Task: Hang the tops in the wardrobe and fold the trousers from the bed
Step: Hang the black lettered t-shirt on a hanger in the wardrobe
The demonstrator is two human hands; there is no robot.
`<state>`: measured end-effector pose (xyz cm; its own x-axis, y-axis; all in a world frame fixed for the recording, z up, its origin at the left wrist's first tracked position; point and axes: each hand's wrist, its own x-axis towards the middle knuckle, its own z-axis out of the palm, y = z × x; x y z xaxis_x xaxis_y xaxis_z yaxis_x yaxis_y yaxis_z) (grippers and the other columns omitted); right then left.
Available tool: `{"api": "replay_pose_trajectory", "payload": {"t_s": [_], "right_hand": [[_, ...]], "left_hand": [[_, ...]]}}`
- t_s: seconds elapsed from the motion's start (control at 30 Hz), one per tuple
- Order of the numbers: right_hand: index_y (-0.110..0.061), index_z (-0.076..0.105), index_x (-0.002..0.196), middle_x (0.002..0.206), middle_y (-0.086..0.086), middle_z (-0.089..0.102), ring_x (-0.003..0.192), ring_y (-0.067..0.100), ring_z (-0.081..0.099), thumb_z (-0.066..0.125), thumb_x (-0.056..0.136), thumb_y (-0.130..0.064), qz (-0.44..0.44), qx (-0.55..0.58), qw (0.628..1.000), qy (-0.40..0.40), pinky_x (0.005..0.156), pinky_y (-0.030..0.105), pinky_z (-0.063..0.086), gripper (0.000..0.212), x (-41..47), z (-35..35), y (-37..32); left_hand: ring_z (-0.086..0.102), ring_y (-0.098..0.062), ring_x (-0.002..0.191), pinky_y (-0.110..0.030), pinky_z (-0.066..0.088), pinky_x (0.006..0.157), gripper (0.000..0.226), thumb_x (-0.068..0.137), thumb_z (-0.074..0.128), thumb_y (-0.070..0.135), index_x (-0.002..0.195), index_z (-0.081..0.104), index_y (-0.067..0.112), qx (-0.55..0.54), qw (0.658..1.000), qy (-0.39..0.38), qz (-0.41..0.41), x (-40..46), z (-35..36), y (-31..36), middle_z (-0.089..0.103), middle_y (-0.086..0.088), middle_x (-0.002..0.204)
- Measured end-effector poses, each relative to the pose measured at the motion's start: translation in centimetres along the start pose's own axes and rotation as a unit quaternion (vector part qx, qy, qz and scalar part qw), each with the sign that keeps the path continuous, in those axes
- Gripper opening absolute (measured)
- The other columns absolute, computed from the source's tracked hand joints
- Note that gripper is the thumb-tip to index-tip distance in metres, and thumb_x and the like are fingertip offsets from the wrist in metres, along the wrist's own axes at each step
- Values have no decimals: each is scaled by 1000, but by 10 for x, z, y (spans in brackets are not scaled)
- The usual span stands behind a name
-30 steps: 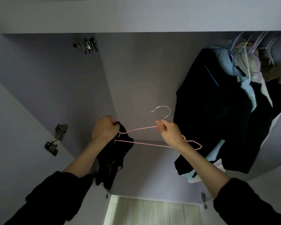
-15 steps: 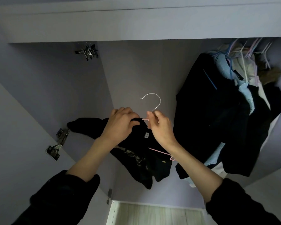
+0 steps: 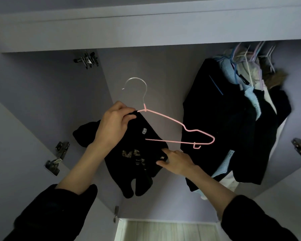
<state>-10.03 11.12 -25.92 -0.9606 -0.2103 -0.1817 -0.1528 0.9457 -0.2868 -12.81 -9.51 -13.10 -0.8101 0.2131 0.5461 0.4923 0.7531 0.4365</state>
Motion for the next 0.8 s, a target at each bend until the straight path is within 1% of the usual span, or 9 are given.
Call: {"api": "replay_pose_trajectory", "payload": {"t_s": [0.07, 0.1, 0.2, 0.33, 0.43, 0.53, 0.67, 0.77, 0.8], "right_hand": [[-19, 44, 129, 113, 13, 63, 103, 32, 60, 44, 93, -52, 20, -21, 999, -17, 73, 33, 44, 49, 8, 0, 13], [-18, 46, 125, 113, 13, 63, 103, 32, 61, 43, 94, -50, 23, -22, 999, -3, 71, 32, 42, 45, 10, -2, 20], [-18, 51, 109, 102, 10, 65, 97, 31, 62, 43, 96, -43, 14, -17, 998, 55, 64, 30, 37, 30, 4, -17, 48], [-24, 55, 109, 92, 2, 65, 94, 26, 63, 46, 95, -43, 7, -30, 999, 43, 66, 29, 38, 25, -5, -45, 80], [-26, 57, 109, 92, 1, 65, 96, 24, 63, 47, 94, -45, 11, -39, 998, 58, 69, 28, 38, 26, -1, -67, 86], [-23, 57, 118, 102, 4, 66, 99, 24, 61, 48, 93, -44, 22, -14, 998, 60, 72, 28, 37, 33, 1, -82, 83], [-23, 58, 114, 97, 3, 65, 97, 23, 62, 49, 93, -43, 20, -2, 999, 42, 70, 28, 39, 30, -1, -84, 75], [-33, 57, 90, 79, -6, 60, 85, 19, 60, 51, 93, -42, 25, 12, 999, 35, 65, 27, 39, 11, -5, -87, 76], [-36, 50, 77, 70, -10, 56, 78, 16, 58, 52, 92, -41, 26, 18, 999, 40, 60, 26, 38, 16, -7, -90, 76]], "left_hand": [[54, -17, 77, -8, 33, 72, 16, 86, 63, 5, 99, 72, 4, 1, 1000, 17, -11, 0, -8, -5, 53, -2, 87], [55, -20, 77, -7, 32, 72, 16, 86, 63, 4, 99, 71, 4, 10, 999, 25, -21, -1, -12, -9, 54, -4, 86], [60, -34, 82, -16, 34, 74, 16, 84, 63, 0, 98, 71, -1, 47, 996, 43, -67, -5, -28, -31, 60, -21, 89], [60, -42, 83, -26, 35, 76, 16, 84, 62, -2, 98, 71, -3, 94, 991, 9, -97, -16, -36, -52, 59, -27, 88], [60, -40, 83, -23, 34, 74, 16, 86, 60, -2, 99, 70, -3, 83, 992, 2, -99, -21, -32, -52, 58, -25, 89], [59, -34, 85, -16, 31, 72, 17, 86, 60, -2, 100, 69, -3, 32, 993, 45, -104, -16, -33, -47, 60, -24, 92], [54, -22, 84, -13, 30, 72, 18, 86, 60, 0, 101, 70, -1, -9, 991, 78, -107, -9, -33, -39, 62, -20, 95], [58, -30, 87, -15, 31, 73, 17, 86, 61, 0, 100, 70, -2, -1, 992, 46, -114, -10, -29, -39, 61, -22, 95], [59, -34, 88, -15, 30, 72, 16, 86, 61, -1, 99, 70, -3, 11, 992, 32, -118, -13, -27, -41, 60, -23, 94]]}}
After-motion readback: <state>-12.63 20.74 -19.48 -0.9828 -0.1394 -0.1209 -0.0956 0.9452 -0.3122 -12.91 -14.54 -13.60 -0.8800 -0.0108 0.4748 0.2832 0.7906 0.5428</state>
